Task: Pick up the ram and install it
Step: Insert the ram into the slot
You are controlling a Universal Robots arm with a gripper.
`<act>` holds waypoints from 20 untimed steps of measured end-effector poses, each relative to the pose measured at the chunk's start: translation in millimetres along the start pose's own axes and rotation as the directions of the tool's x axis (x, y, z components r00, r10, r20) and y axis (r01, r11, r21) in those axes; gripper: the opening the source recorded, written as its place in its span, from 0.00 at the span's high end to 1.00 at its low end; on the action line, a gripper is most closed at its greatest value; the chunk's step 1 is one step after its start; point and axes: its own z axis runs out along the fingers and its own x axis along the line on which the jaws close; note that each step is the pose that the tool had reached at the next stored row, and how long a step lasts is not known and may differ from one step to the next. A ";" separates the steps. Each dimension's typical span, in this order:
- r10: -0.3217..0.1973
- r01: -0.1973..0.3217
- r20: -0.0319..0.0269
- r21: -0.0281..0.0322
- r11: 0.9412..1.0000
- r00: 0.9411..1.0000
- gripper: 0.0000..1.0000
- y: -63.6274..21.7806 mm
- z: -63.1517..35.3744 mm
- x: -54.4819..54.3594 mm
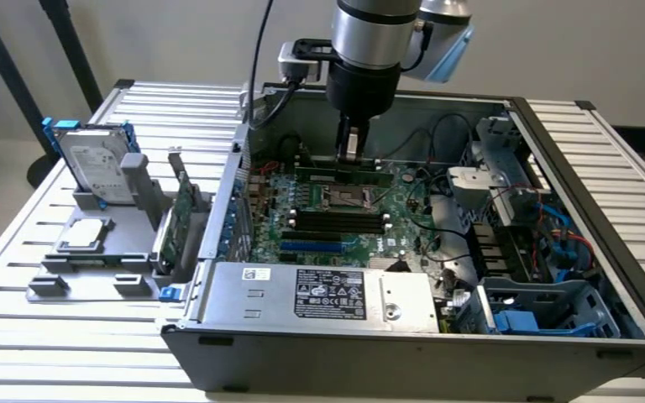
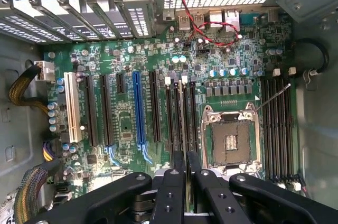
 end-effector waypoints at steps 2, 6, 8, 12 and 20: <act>0.000 0.000 0.000 0.000 1.000 1.000 0.86 0.0 0.0 0.1; 0.000 0.000 0.000 0.000 1.000 1.000 0.86 0.0 0.0 0.3; 0.000 0.000 0.002 0.000 1.000 1.000 0.86 -0.2 1.2 0.8; -0.001 0.001 0.015 -0.001 1.000 1.000 0.86 -1.3 6.5 7.8; -0.001 0.001 0.019 -0.001 1.000 1.000 0.86 -3.1 20.7 13.8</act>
